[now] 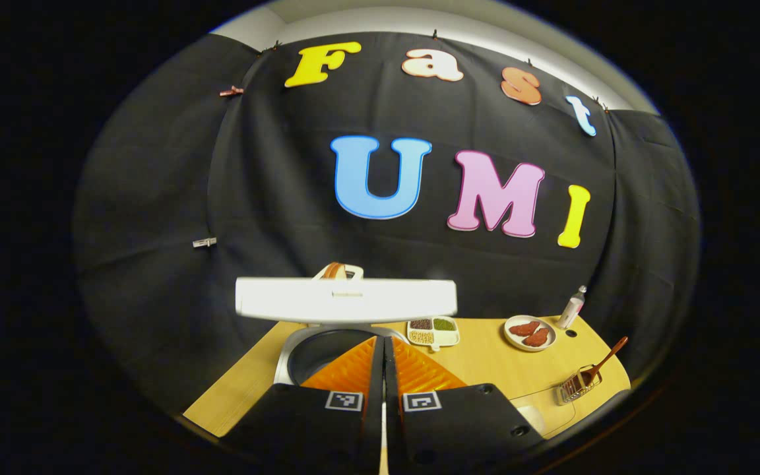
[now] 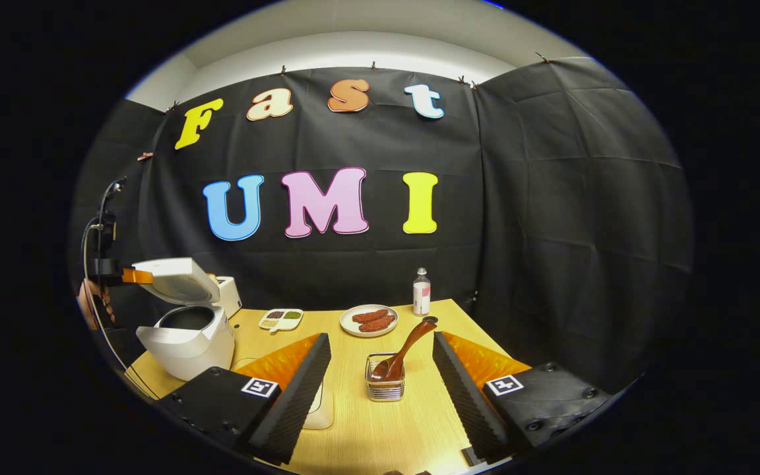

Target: Close the left gripper, press the button to open the rice cooker; take a wooden spoon from the chopstick holder with the right hand, scoop a spoonful of rice and pour it into the rice cooker, then put the wooden spoon back into the chopstick holder.

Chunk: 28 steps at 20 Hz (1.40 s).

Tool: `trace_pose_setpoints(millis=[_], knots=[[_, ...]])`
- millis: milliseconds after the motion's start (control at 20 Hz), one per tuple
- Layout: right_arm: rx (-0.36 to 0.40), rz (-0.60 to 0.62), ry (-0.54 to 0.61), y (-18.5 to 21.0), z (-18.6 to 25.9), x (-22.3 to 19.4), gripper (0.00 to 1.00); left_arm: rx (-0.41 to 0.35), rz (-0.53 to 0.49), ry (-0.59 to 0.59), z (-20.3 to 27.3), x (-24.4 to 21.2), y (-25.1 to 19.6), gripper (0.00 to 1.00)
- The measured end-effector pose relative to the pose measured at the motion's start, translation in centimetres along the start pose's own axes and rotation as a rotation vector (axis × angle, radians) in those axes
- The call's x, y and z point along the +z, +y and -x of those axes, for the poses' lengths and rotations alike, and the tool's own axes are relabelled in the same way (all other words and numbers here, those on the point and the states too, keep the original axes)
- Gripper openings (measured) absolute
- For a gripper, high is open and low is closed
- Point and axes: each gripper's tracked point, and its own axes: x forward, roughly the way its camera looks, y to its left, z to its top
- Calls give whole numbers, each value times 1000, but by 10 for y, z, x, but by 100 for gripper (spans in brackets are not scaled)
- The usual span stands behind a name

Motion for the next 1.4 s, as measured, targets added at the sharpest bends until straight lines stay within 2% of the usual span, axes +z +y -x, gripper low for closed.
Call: trace_pose_setpoints(millis=[250, 400, 550, 800, 900, 1000, 1150, 1200, 1400], knots=[[24, 3, 26, -1, -7, -10, 98, -67, 28, -141, 58, 18, -40, 9], [22, 0, 35, -4, -12, -12, 98, -108, -4, -149, 86, 6, -60, 13], [6, -8, 41, -10, -15, -13, 98, -134, 24, -135, 107, -7, -80, 20], [-37, -26, 81, -27, -26, -27, 99, -143, 5, -111, 123, -26, -94, 20], [-40, -57, 109, -28, -34, -33, 98, -150, -20, -83, 126, -37, -98, 27], [-20, -69, 139, -25, -46, -40, 98, -160, -20, -75, 130, -41, -105, 40], [-3, -28, 150, -29, -69, -44, 99, -143, -6, -68, 135, -48, -108, 92], [1, -19, 156, -32, -78, -47, 98, -126, -3, -66, 137, -49, -107, 95], [47, -66, 244, -31, -121, -71, 99, -51, 4, -44, 143, -59, -105, 95]])
